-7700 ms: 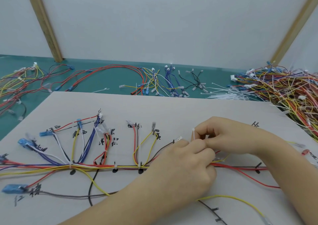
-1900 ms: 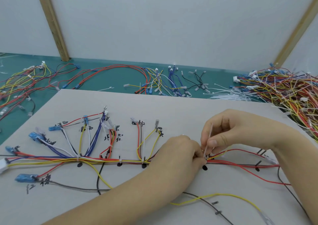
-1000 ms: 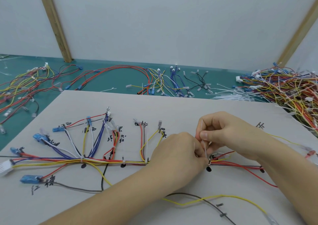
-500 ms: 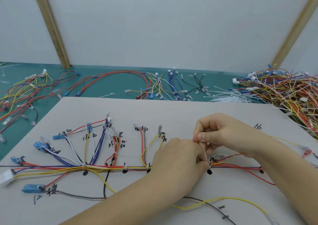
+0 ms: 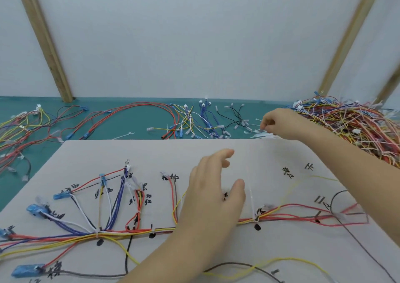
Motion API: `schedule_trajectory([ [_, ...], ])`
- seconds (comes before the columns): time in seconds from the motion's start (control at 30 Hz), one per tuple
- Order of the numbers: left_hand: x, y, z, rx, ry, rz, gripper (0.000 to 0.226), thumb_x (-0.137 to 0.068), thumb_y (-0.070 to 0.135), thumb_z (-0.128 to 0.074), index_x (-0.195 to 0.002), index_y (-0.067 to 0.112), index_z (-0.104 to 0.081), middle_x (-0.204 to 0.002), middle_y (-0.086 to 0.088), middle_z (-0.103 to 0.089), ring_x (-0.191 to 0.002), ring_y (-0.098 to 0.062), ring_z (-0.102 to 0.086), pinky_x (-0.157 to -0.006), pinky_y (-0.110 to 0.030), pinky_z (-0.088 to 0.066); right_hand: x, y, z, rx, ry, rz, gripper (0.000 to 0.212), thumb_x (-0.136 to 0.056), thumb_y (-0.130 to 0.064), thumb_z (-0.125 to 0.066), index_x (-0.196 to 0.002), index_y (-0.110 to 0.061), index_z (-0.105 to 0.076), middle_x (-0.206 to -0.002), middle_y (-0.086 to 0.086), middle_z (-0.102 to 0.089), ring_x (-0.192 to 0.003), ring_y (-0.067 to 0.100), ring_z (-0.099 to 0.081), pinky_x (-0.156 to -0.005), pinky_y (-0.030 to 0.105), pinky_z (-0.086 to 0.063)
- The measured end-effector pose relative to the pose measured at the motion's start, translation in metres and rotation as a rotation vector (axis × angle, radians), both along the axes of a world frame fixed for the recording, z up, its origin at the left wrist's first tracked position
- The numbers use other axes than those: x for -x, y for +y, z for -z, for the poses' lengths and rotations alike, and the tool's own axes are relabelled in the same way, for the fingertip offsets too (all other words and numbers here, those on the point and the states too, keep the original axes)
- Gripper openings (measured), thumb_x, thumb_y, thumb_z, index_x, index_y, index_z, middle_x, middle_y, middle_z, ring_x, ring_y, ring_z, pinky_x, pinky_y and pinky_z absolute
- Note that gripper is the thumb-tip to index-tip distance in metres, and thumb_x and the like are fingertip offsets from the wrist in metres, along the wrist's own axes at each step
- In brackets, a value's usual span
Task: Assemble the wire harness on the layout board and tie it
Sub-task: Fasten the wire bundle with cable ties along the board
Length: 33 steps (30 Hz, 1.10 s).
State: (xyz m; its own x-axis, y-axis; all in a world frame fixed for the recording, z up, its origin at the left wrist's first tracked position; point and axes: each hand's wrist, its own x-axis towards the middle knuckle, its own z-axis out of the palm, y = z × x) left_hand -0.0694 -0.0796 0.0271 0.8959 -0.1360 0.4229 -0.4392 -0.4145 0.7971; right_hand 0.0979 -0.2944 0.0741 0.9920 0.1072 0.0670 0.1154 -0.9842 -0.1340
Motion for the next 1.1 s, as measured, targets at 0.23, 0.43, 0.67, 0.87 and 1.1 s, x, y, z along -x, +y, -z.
schedule_trajectory([
  [0.23, -0.002, 0.003, -0.003, 0.195, 0.224, 0.034, 0.032, -0.087, 0.017, -0.048, -0.102, 0.045, -0.047, -0.106, 0.02, -0.049, -0.091, 0.006, -0.043, -0.069, -0.007, -0.034, -0.049, -0.012, 0.049, 0.203, -0.043, 0.066, 0.028, -0.089, -0.004, -0.052, -0.111, -0.018, -0.064, -0.117, 0.011, -0.062, -0.107, 0.029, -0.056, -0.089, 0.035, -0.046],
  [0.43, 0.001, 0.001, -0.005, 0.221, 0.279, 0.083, 0.031, -0.088, 0.015, -0.046, -0.097, 0.044, -0.05, -0.105, 0.021, -0.049, -0.088, 0.0, -0.045, -0.071, -0.004, -0.035, -0.056, -0.013, 0.054, 0.24, -0.104, 0.036, 0.02, -0.085, -0.002, -0.053, -0.095, -0.014, -0.064, -0.104, 0.012, -0.066, -0.095, 0.03, -0.06, -0.078, 0.034, -0.048],
  [0.67, 0.002, 0.001, -0.007, 0.244, 0.328, 0.094, 0.03, -0.089, 0.013, -0.045, -0.091, 0.042, -0.053, -0.102, 0.02, -0.05, -0.09, 0.0, -0.047, -0.07, 0.0, -0.034, -0.055, -0.02, 0.051, 0.294, -0.181, -0.037, 0.019, -0.09, 0.001, -0.041, -0.101, -0.011, -0.05, -0.095, 0.015, -0.061, -0.077, 0.027, -0.048, -0.064, 0.033, -0.039],
  [0.87, 0.002, 0.001, -0.008, 0.231, 0.335, 0.107, 0.029, -0.089, 0.013, -0.045, -0.09, 0.04, -0.056, -0.097, 0.023, -0.05, -0.089, 0.003, -0.046, -0.069, 0.002, -0.032, -0.049, -0.02, 0.048, 0.293, -0.168, -0.071, 0.027, -0.085, 0.005, -0.046, -0.099, -0.013, -0.06, -0.099, 0.008, -0.065, -0.089, 0.028, -0.056, -0.072, 0.033, -0.043],
  [1.1, 0.003, 0.001, -0.007, 0.245, 0.355, 0.105, 0.03, -0.088, 0.012, -0.044, -0.087, 0.038, -0.059, -0.093, 0.023, -0.052, -0.086, 0.003, -0.046, -0.066, 0.001, -0.032, -0.044, -0.024, 0.048, 0.229, -0.196, -0.071, 0.018, -0.09, -0.004, -0.048, -0.101, -0.011, -0.06, -0.1, 0.013, -0.066, -0.092, 0.031, -0.057, -0.076, 0.037, -0.048],
])
